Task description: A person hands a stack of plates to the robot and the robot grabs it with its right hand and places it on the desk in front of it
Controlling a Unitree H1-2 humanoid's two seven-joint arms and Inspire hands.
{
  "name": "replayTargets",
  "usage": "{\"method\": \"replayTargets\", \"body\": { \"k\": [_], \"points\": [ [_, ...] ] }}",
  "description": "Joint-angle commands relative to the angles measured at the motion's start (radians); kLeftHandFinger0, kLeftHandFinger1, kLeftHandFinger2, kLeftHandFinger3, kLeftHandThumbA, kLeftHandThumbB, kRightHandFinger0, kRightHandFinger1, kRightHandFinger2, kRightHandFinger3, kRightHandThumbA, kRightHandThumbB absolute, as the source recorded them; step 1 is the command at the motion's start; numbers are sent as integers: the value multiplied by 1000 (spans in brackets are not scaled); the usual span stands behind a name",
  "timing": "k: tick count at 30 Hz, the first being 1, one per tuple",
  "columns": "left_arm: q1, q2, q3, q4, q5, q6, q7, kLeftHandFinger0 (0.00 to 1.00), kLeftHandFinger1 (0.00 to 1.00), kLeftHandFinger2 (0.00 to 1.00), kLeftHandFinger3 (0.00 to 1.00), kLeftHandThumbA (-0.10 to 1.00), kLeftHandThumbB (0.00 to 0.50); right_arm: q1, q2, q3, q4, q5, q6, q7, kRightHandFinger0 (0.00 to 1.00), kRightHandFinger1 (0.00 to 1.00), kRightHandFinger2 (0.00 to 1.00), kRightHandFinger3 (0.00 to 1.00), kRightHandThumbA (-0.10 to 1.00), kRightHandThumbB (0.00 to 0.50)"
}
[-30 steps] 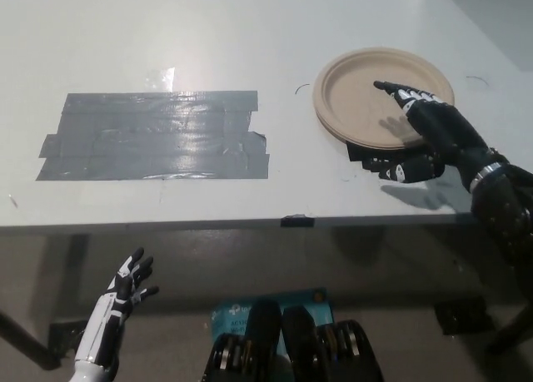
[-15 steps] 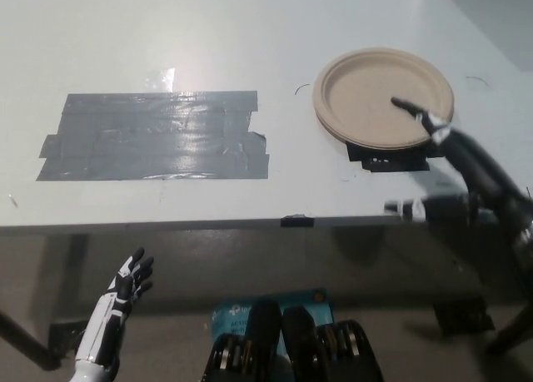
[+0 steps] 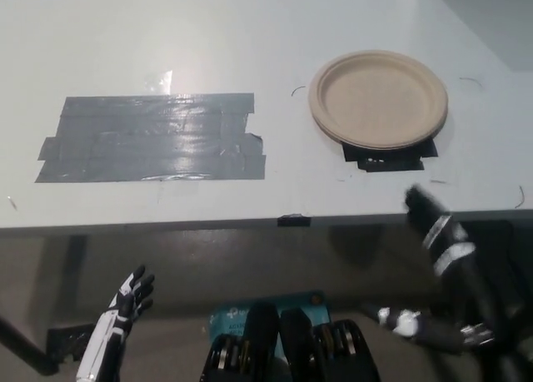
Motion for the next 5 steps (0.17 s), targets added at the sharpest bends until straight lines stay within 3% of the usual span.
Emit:
{"method": "replayTargets", "body": {
  "k": [1, 2, 3, 5],
  "points": [
    [-3, 8, -7, -23, 17, -50, -2, 1000, 1000, 1000, 1000, 1000, 285, -30, 20, -36, 99, -16, -69, -3, 1000, 1000, 1000, 1000, 1000, 272],
    [-5, 8, -7, -23, 18, -49, -2, 1000, 1000, 1000, 1000, 1000, 286, -34, 18, -39, 106, -16, -61, 1, 1000, 1000, 1000, 1000, 1000, 252],
    [-12, 9, -6, -21, 17, -45, -3, 1000, 1000, 1000, 1000, 1000, 290, -45, 12, -45, 122, -26, -49, 7, 1000, 1000, 1000, 1000, 963, 197],
    [-14, 9, -6, -20, 16, -44, -3, 1000, 1000, 1000, 1000, 1000, 292, -48, 11, -47, 129, -31, -53, 9, 1000, 1000, 1000, 1000, 948, 195]
  ]
}}
